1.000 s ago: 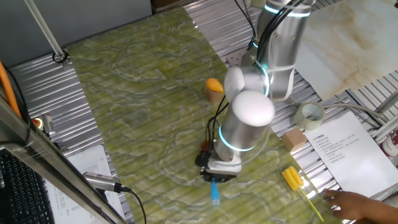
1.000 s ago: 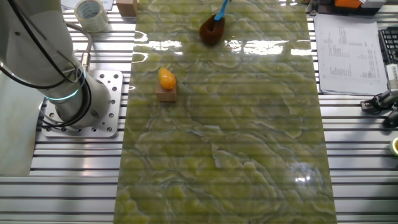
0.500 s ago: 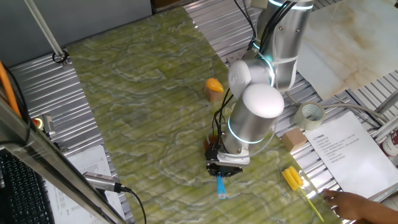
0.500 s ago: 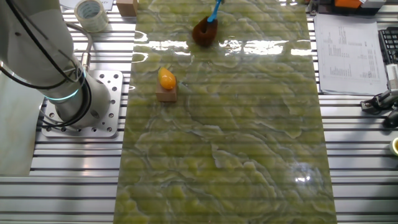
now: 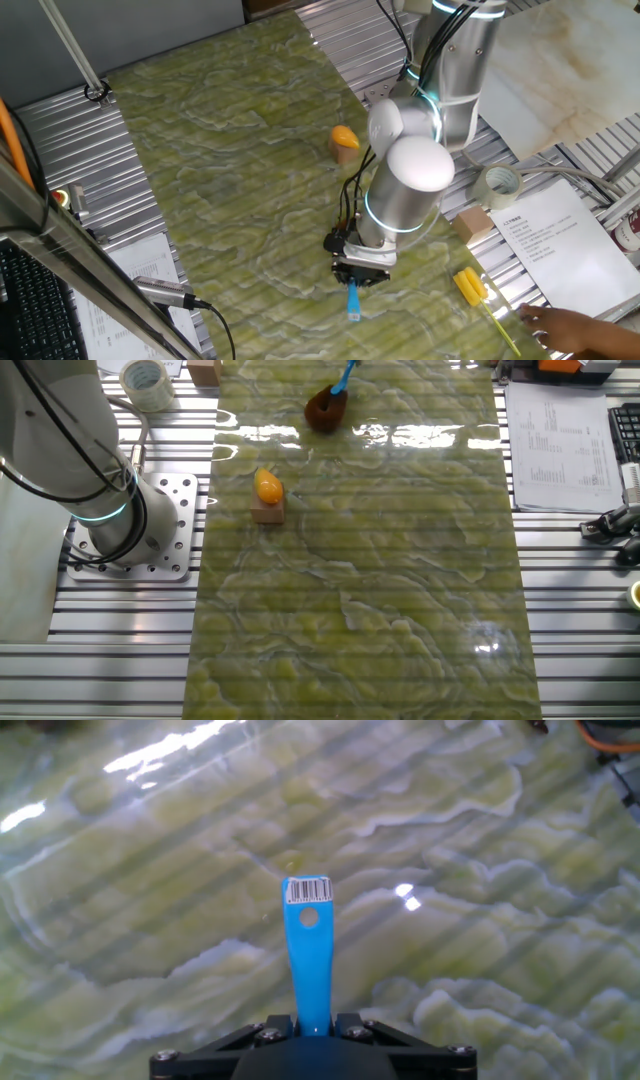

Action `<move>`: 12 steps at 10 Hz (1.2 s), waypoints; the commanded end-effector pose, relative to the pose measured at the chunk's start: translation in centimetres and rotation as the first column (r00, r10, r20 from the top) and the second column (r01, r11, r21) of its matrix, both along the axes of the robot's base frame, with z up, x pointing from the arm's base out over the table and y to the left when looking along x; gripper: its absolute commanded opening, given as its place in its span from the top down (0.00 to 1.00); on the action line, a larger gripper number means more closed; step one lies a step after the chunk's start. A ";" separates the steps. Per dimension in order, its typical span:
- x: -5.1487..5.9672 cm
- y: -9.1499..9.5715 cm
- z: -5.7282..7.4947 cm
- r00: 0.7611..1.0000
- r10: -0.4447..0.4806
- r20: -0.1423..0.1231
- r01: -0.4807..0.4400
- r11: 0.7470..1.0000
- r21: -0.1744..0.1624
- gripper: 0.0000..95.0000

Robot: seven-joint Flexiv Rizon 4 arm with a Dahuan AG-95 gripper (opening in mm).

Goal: Scrub the table with a brush

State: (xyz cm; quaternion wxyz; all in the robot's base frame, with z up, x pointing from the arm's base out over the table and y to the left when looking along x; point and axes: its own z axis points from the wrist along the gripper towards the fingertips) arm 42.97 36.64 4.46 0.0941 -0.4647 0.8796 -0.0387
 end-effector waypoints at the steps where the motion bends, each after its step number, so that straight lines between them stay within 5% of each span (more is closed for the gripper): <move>1: 0.2 0.1 0.1 1.000 0.008 0.006 -0.008 1.000 0.000 1.00; 5: -0.9 -1.3 -0.6 0.998 0.070 0.009 -0.070 0.998 -0.002 1.00; 9: -3.3 -4.1 -0.8 0.992 0.127 0.008 -0.127 0.992 -0.005 1.00; 12: -3.2 -4.1 -0.6 0.995 0.099 0.006 -0.099 0.995 0.010 1.00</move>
